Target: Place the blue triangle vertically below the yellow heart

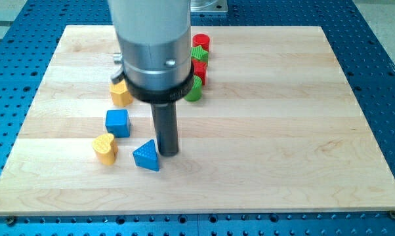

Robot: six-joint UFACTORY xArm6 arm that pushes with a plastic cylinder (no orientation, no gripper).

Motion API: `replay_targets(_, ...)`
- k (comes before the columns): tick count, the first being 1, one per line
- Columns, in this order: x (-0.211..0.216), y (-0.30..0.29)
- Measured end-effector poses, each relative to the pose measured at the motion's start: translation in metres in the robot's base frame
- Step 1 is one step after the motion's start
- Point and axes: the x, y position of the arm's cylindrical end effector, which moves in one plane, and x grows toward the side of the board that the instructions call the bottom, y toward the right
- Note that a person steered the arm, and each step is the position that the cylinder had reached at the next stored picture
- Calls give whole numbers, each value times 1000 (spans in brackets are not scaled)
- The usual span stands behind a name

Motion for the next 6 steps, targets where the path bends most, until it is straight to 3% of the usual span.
replay_targets(4, 72, -20)
replay_targets(5, 70, -34)
replay_targets(6, 41, -20)
